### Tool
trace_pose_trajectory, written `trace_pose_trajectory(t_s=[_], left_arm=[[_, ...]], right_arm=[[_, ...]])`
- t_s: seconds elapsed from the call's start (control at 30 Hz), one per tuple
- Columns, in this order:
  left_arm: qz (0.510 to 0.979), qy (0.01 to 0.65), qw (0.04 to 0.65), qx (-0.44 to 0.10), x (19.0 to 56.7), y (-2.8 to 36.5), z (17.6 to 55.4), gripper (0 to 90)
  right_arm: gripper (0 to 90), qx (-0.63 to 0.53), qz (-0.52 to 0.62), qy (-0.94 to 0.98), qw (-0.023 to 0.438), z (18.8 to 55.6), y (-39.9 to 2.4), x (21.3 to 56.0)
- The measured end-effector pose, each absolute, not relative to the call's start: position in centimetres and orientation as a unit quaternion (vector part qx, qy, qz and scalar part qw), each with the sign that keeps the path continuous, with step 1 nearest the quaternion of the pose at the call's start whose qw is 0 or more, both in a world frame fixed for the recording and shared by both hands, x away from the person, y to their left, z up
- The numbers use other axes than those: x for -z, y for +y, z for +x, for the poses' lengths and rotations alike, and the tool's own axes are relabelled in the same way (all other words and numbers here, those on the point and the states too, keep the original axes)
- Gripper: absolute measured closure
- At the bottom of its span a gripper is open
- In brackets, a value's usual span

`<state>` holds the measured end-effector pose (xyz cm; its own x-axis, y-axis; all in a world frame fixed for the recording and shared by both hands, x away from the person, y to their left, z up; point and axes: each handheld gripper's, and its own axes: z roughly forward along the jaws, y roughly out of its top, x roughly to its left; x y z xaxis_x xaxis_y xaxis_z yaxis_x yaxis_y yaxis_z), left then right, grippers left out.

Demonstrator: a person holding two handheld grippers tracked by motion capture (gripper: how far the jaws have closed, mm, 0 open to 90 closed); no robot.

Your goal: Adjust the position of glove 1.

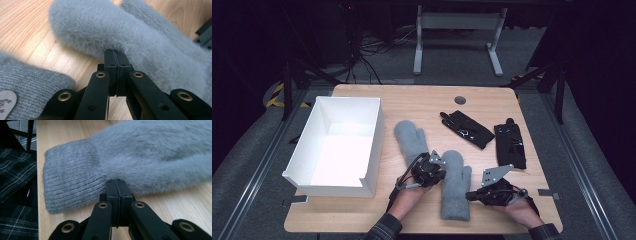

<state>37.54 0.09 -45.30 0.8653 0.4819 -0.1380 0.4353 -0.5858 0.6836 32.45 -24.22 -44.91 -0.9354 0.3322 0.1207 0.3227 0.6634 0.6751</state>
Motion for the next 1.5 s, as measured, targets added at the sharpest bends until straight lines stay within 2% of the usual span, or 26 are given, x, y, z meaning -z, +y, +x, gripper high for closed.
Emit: trace_pose_trajectory(t_s=[0.63,0.8,0.87,0.9,0.93,1.03,1.07,1.2,1.3,1.33,1.37,1.5], left_arm=[[0.891,0.261,0.370,-0.028,45.3,0.6,37.8,90.0],[0.892,0.262,0.367,-0.029,45.1,0.9,37.7,90.0],[0.892,0.262,0.366,-0.031,45.0,1.1,37.8,89.5],[0.890,0.266,0.369,-0.034,44.9,1.3,37.7,88.3],[0.888,0.268,0.372,-0.034,44.6,1.6,37.7,87.0],[0.888,0.269,0.370,-0.041,44.1,2.0,37.7,77.8],[0.888,0.271,0.370,-0.044,43.9,2.2,37.7,77.8],[0.879,0.291,0.373,-0.060,43.0,3.0,37.9,61.9],[0.873,0.311,0.368,-0.076,42.5,3.6,38.5,46.5],[0.873,0.311,0.368,-0.076,42.5,3.6,38.5,41.2],[0.869,0.325,0.364,-0.084,42.4,3.8,38.9,37.6],[0.862,0.347,0.356,-0.098,42.1,4.1,39.8,32.1]], right_arm=[[90.0,-0.366,0.121,0.923,-0.001,32.1,-19.0,45.2],[90.0,-0.367,0.121,0.922,0.000,32.0,-19.0,45.1],[83.0,-0.375,0.131,0.918,0.010,31.8,-19.8,44.8],[83.0,-0.377,0.139,0.916,0.013,31.7,-20.2,44.7],[76.2,-0.379,0.144,0.914,0.021,31.6,-20.7,44.6],[72.0,-0.382,0.160,0.910,0.033,31.5,-21.6,44.5],[67.3,-0.382,0.171,0.907,0.041,31.5,-22.5,44.5],[50.0,-0.387,0.223,0.891,0.078,31.5,-25.5,44.3],[38.5,-0.385,0.263,0.879,0.097,31.8,-27.5,44.8],[38.5,-0.385,0.263,0.879,0.097,31.8,-27.5,44.8],[32.4,-0.377,0.292,0.874,0.097,32.1,-28.8,45.5],[27.3,-0.367,0.302,0.874,0.105,32.3,-29.5,45.9]])
